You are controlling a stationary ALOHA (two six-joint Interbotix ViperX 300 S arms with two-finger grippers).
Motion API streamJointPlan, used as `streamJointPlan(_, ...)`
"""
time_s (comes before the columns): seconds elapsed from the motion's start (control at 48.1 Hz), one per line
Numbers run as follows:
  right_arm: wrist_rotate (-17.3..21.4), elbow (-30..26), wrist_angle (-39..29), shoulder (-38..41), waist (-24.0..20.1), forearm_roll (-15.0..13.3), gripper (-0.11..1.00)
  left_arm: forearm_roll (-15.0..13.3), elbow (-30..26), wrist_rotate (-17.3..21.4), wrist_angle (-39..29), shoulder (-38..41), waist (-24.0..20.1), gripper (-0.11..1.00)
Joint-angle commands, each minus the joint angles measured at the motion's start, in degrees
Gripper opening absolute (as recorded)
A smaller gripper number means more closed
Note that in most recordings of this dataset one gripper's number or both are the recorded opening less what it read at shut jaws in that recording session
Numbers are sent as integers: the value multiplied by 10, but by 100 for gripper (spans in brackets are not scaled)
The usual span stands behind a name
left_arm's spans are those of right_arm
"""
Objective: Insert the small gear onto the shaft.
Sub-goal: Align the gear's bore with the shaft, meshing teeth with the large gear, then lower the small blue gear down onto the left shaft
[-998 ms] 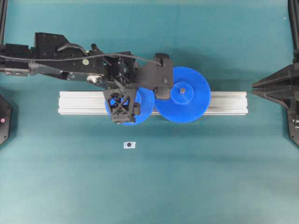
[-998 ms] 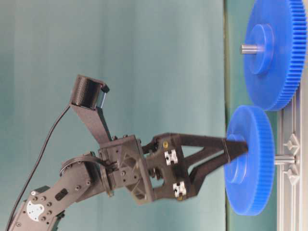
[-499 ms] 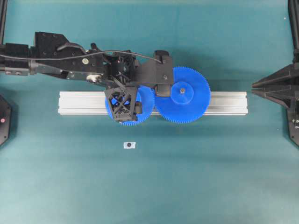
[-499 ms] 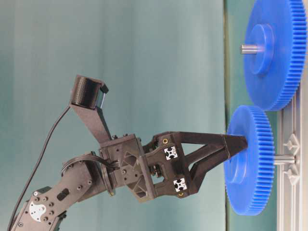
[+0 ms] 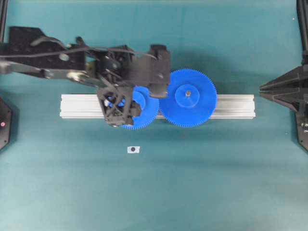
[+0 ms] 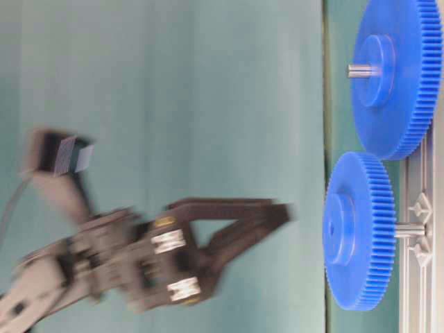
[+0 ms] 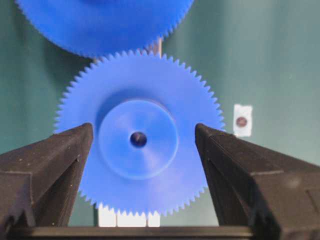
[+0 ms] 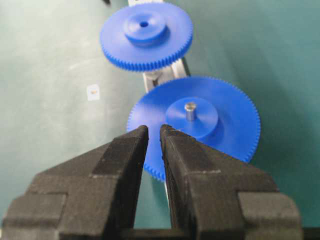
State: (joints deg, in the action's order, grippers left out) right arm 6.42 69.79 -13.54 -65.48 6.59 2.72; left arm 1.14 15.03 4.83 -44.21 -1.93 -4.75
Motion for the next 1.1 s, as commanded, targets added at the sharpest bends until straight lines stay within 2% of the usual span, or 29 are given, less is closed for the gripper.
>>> streamJointPlan(0.0, 5, -7, 5, 4, 2, 0, 27, 2, 12, -1, 4, -19, -4, 82)
streamJointPlan(0.374, 5, -6, 9, 4, 3, 0, 27, 1, 64, -2, 86, 12, -13, 82)
streamJointPlan(0.52, 5, -7, 9, 4, 3, 0, 27, 1, 76, -6, 92, 31, -12, 82)
streamJointPlan(0.686, 5, -8, 9, 3, 3, 0, 27, 1, 86, -31, 102, 34, -16, 82)
streamJointPlan(1.081, 5, -7, 9, 3, 3, 0, 27, 1, 77, -34, 105, 6, -18, 82)
